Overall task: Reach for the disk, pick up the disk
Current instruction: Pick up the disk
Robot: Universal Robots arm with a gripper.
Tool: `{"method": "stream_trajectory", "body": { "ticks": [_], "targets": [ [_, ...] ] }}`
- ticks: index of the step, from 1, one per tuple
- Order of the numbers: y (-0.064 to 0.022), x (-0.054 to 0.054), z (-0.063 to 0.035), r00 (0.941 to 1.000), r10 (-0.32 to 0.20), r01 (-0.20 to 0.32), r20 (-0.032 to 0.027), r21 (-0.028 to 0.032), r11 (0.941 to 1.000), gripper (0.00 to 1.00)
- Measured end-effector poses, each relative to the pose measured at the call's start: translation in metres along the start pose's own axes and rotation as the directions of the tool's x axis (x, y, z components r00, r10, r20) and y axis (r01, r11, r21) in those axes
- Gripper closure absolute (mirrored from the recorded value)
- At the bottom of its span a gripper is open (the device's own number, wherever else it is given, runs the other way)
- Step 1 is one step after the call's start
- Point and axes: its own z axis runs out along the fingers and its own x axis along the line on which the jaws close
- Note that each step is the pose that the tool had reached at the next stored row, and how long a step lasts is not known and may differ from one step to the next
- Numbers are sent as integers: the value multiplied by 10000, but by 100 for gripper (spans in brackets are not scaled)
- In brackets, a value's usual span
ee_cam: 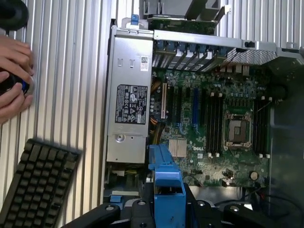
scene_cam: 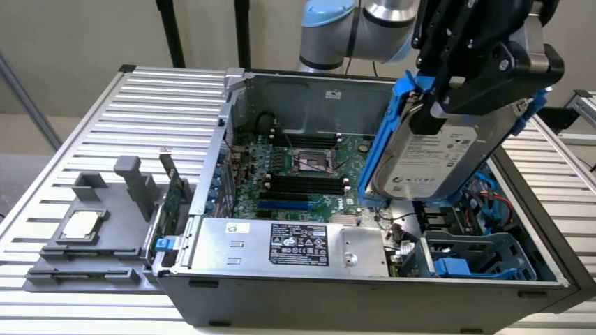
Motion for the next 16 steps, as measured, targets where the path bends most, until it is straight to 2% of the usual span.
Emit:
{"method": "stream_trajectory", "body": {
  "ticks": [16],
  "targets": [
    [-491, 325, -50, 10000, 14, -14, 3, -144, 9999, 67]
  ]
}}
